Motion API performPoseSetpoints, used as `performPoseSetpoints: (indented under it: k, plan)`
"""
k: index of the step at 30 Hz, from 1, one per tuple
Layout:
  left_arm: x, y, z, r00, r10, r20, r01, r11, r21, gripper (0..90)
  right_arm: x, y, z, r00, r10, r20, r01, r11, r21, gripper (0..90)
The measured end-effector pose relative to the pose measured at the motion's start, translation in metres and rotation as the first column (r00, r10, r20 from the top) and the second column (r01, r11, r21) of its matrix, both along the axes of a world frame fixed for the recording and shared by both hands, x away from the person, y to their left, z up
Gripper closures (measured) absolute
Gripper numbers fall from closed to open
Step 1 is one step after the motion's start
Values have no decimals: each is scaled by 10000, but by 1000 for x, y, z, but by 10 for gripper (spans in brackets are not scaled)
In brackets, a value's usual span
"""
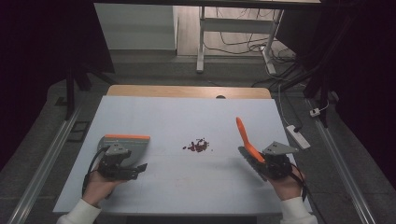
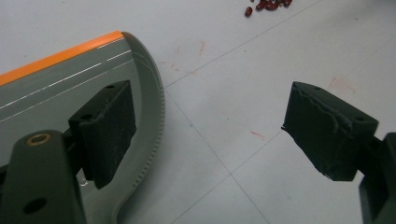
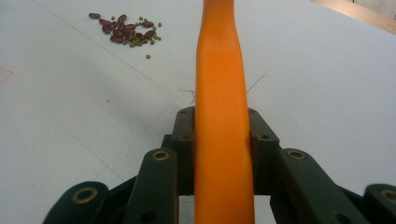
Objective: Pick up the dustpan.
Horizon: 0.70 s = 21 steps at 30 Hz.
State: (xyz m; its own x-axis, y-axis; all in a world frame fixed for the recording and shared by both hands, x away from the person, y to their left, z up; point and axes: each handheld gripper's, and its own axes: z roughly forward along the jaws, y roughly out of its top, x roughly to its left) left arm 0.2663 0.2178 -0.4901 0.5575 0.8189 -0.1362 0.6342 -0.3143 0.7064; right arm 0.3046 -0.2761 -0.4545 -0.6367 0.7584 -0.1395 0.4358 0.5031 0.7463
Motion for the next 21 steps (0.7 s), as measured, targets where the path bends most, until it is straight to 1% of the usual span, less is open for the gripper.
performPoseSetpoints:
  k: [5, 7, 9, 18, 21]
  plan:
    - [0, -1, 0, 10000, -50, -82, 50, 10000, 38, 172, 0, -1, 0, 10000, -27, 0, 27, 10000, -47, 700]
    - [0, -2, 0, 9999, -81, -85, 82, 9999, 76, 172, 0, -1, 0, 9999, -94, 68, 95, 9999, -65, 700]
    - [0, -3, 1, 9999, -117, -75, 118, 9999, 95, 172, 0, -1, 0, 9999, -133, 70, 134, 9999, -15, 699]
    - [0, -2, 3, 9999, -70, -77, 71, 9999, 106, 170, -1, 0, 0, 9999, -96, 110, 97, 9999, -103, 699]
    - [0, -1, 3, 10000, -10, -46, 10, 9999, 115, 168, -1, -1, 0, 9998, -130, 115, 131, 9999, -52, 700]
